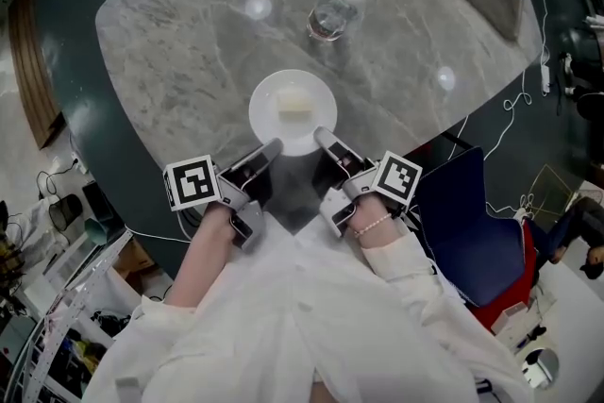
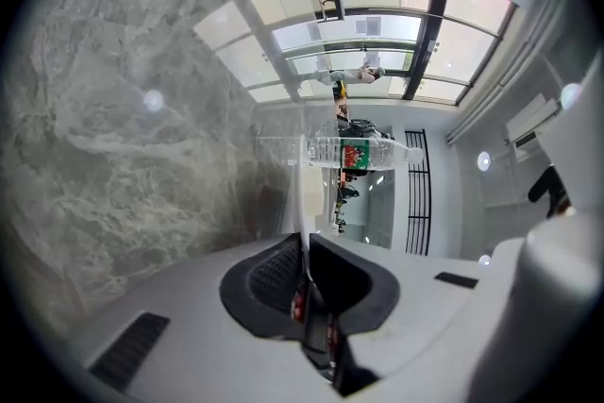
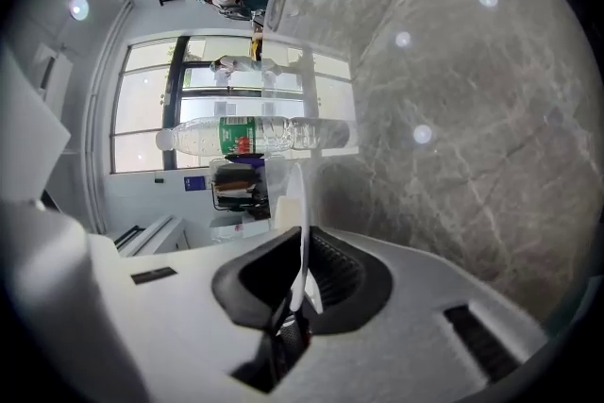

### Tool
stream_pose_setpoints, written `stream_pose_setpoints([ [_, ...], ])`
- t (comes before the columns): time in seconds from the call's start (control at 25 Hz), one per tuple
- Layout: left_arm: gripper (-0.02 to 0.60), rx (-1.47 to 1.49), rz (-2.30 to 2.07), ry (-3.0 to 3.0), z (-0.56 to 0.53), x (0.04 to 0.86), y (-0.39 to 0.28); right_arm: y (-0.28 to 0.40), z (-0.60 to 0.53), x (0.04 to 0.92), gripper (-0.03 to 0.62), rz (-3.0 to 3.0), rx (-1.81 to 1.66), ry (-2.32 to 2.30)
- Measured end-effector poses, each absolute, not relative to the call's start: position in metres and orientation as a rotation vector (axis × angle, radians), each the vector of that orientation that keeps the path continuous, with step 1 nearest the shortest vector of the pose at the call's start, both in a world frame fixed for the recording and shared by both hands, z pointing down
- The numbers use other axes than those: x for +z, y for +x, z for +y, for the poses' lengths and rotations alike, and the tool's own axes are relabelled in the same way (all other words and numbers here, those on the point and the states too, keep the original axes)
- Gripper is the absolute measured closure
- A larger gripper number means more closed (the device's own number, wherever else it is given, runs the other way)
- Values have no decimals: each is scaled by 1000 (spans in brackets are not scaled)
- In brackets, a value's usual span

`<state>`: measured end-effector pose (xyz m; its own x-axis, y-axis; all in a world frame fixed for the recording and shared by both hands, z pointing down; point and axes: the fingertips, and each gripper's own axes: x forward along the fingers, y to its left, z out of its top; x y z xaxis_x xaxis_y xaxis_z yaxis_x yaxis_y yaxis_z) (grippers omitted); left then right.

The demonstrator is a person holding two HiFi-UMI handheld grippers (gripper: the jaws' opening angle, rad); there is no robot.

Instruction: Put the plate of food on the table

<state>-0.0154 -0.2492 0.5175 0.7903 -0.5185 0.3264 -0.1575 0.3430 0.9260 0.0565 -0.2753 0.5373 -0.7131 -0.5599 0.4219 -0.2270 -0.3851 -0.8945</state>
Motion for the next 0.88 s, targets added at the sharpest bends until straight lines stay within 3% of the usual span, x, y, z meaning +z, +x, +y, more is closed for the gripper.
stream_pose_setpoints([
  [0.88, 554, -270, -612, 1158, -259, 542, -8, 68, -280, 556, 582, 1595, -2158, -1086],
])
